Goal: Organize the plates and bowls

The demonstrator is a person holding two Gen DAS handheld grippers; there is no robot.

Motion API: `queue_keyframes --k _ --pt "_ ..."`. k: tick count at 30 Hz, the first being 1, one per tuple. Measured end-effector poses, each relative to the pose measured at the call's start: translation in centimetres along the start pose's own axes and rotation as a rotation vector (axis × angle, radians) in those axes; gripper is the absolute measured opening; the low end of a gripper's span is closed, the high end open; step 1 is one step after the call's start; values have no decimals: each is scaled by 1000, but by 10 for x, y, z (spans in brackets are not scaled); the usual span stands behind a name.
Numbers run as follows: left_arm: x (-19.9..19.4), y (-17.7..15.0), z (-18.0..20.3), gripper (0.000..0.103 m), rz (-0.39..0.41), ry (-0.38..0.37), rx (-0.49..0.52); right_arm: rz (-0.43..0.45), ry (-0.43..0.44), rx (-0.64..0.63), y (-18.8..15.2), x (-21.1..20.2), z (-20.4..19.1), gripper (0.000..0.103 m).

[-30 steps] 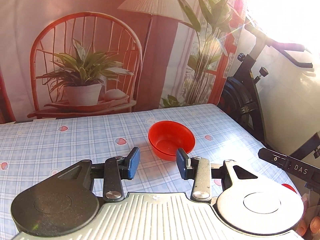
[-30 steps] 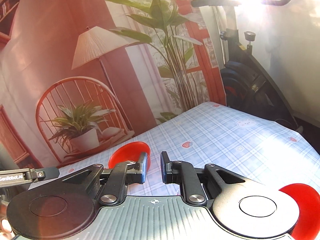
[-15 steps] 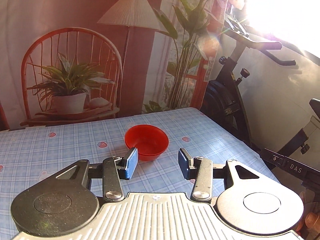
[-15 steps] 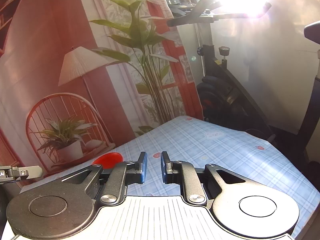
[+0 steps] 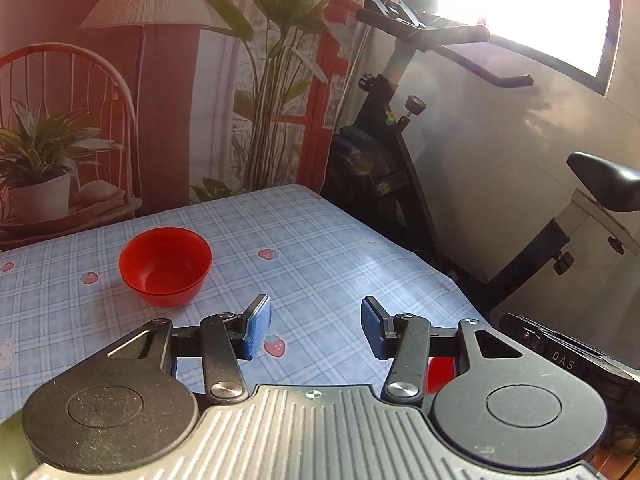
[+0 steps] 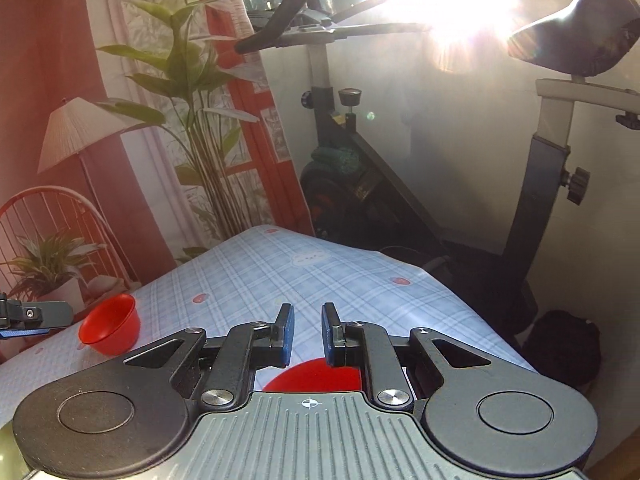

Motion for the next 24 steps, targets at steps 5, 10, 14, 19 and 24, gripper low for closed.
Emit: queue_keyframes --k 5,10,14,19,24 --pt "26 -26 33 52 -68 -72 26 -36 -52 5 -22 1 27 15" --pt "48 -56 58 52 -134 -137 31 -68 -79 -9 -38 -3 39 17" --pt "62 -78 67 52 -184 -163 45 -102 -76 -10 -50 -7 45 17" --pt "71 -97 66 52 -233 -181 30 -140 -79 12 -62 -7 49 17" --pt "79 -108 67 46 -262 -190 48 -152 -82 39 -66 -3 49 17"
Point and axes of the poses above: each gripper's, at about its wrist camera, not at the fingertips, and x roughly the way its jaws point, z to its right, y to its top, the point moved 8 cm from there along x, roughly the way its jaws point, and after that the axes turned 7 degrees about z, right-handed, at the moved point
